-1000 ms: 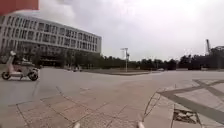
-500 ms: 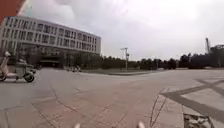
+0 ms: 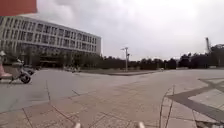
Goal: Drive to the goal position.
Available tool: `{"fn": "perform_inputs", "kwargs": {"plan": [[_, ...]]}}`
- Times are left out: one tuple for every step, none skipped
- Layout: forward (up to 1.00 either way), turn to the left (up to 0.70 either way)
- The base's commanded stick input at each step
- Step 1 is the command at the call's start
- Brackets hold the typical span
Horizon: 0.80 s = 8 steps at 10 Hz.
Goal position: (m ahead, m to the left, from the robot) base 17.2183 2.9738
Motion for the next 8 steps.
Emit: {"fn": "perform_inputs", "kwargs": {"plan": [[0.50,0.10],[0.50,0.04],[0.50,0.00],[0.50,0.00],[0.50,0.00],[0.50,0.00],[0.50,0.00],[0.50,0.00]]}}
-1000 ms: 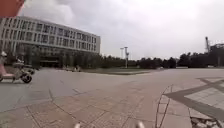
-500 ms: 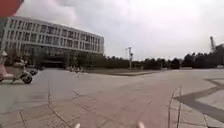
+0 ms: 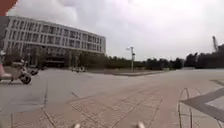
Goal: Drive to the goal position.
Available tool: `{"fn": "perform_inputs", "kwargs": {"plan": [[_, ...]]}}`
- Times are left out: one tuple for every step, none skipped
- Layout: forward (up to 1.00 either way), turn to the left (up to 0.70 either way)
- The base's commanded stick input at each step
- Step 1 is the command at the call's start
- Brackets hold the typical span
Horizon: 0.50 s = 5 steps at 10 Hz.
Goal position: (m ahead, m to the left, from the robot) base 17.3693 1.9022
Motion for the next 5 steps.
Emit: {"fn": "perform_inputs", "kwargs": {"plan": [[0.50,0.00],[0.50,0.09],[0.50,0.19],[0.50,0.25],[0.50,0.25]]}}
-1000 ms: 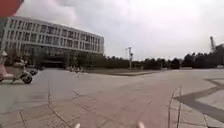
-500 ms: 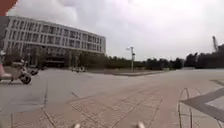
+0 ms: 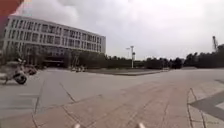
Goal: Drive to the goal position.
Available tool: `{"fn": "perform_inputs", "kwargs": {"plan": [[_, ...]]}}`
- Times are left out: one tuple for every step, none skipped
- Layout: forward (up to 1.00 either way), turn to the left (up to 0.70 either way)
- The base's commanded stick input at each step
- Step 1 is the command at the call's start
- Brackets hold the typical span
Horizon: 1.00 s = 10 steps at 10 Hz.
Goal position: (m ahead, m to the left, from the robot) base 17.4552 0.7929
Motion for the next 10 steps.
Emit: {"fn": "perform_inputs", "kwargs": {"plan": [[0.50,0.25],[0.50,0.25],[0.50,0.25],[0.50,0.25],[0.50,0.25],[0.50,0.25],[0.50,0.25],[0.50,0.25],[0.50,0.25],[0.50,0.23]]}}
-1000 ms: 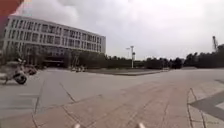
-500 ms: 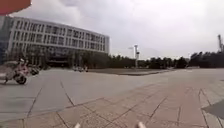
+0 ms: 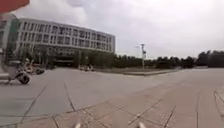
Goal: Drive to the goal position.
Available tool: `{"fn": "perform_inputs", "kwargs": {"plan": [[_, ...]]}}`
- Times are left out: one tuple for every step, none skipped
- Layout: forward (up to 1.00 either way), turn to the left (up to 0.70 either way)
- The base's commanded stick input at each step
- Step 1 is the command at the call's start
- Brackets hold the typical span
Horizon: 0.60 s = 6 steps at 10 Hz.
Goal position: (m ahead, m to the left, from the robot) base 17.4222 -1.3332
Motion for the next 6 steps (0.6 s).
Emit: {"fn": "perform_inputs", "kwargs": {"plan": [[0.50,0.22],[0.50,0.21],[0.50,0.21],[0.50,0.20],[0.50,0.17],[0.50,0.14]]}}
